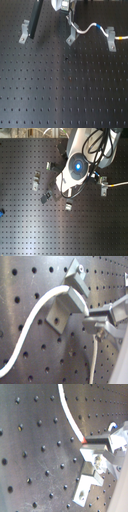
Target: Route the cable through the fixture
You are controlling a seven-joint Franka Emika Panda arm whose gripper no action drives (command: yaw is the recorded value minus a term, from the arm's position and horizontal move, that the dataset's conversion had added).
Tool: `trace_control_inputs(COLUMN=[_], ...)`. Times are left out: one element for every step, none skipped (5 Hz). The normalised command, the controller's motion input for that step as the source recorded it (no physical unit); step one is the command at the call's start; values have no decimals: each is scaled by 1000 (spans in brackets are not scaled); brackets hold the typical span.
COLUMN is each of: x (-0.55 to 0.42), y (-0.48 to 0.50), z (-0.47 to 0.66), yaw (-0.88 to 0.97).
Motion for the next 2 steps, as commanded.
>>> trace_control_inputs(x=[-452,0], y=[-185,0], z=[190,0], yaw=[-17,-11])
